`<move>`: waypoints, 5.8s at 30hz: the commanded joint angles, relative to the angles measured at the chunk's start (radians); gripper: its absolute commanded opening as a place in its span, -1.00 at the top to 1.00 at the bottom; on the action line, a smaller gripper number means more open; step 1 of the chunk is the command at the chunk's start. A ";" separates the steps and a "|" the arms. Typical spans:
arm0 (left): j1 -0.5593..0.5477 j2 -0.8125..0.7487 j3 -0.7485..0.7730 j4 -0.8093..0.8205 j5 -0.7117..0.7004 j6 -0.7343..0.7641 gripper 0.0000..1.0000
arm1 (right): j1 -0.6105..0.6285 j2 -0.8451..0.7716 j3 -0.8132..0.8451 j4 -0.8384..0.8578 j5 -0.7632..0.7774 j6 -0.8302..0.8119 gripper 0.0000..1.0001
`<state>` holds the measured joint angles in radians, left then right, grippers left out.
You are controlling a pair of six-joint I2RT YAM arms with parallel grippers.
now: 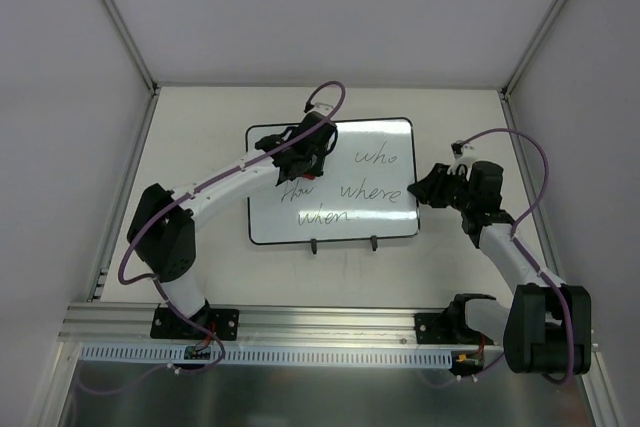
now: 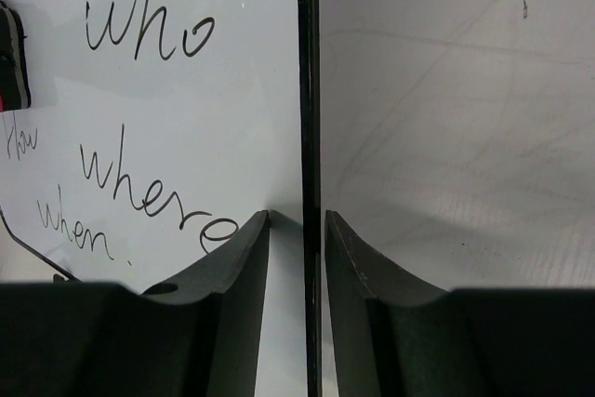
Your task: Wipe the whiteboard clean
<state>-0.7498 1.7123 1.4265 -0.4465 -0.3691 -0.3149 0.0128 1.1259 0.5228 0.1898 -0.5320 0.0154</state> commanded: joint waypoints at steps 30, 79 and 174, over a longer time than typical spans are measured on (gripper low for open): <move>-0.056 -0.275 -0.083 0.012 -0.131 0.037 0.93 | 0.016 -0.183 0.063 -0.122 0.044 -0.091 -0.43; 0.043 -0.411 -0.182 0.012 -0.110 0.096 0.87 | -0.116 0.621 0.849 -0.490 -0.683 -0.468 0.24; 0.145 -0.042 -0.006 0.226 0.018 0.211 1.00 | -0.200 0.532 0.664 -0.489 -0.623 -0.589 0.99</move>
<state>-0.5880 1.6791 1.4128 -0.2409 -0.4145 -0.1135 -0.1791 1.6932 1.1954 -0.3561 -1.2633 -0.4614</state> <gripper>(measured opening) 0.290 0.066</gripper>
